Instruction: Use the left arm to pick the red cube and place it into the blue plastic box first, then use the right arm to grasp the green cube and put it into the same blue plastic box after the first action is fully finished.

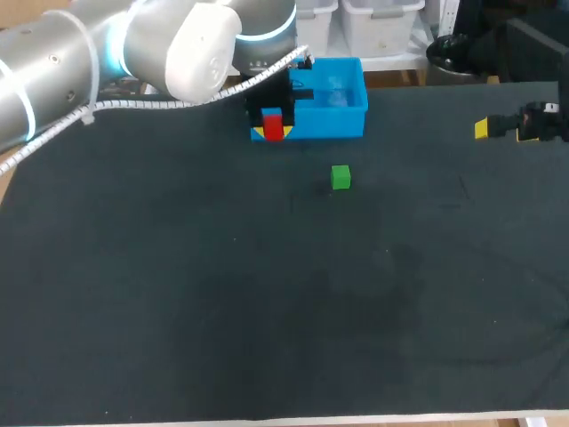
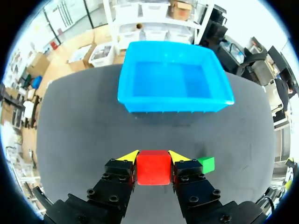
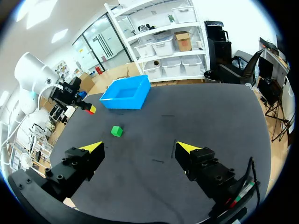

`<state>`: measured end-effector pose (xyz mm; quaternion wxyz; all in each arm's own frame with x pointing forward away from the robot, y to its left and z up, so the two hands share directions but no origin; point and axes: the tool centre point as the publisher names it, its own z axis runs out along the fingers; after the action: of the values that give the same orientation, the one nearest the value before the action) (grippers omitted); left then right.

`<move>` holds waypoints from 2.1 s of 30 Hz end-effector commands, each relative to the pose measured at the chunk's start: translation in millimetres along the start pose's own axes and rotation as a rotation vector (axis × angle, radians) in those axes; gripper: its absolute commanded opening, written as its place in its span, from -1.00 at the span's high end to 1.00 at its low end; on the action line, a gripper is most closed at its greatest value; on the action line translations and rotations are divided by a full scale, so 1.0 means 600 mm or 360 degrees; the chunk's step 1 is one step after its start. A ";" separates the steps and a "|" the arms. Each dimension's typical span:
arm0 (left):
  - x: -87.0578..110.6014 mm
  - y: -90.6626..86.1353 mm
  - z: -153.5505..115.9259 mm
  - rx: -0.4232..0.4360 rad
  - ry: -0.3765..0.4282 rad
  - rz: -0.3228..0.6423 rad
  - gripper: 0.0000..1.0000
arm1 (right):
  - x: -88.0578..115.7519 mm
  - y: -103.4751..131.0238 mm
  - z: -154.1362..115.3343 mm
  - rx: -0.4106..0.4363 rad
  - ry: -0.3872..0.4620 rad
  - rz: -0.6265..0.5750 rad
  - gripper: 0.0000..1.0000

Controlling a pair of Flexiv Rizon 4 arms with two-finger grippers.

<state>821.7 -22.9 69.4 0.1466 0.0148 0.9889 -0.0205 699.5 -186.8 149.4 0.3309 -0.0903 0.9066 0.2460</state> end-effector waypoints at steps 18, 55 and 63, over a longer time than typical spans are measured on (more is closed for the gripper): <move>-0.133 -0.015 -0.033 0.0070 -0.0175 0.0020 1.00 | 0.000 0.001 0.000 0.0003 0.0001 0.0001 -1.00; -0.265 -0.043 0.001 0.0517 -0.0282 -0.0155 0.99 | 0.000 0.001 0.000 0.0003 0.0001 0.0001 -1.00; -0.255 -0.032 0.040 0.0511 -0.0236 -0.0199 0.96 | 0.000 0.001 0.000 0.0003 0.0001 0.0001 -1.00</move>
<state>960.9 -44.5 97.0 0.2201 -0.0269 0.9571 -0.1865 699.5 -186.8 149.4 0.3309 -0.0903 0.9066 0.2460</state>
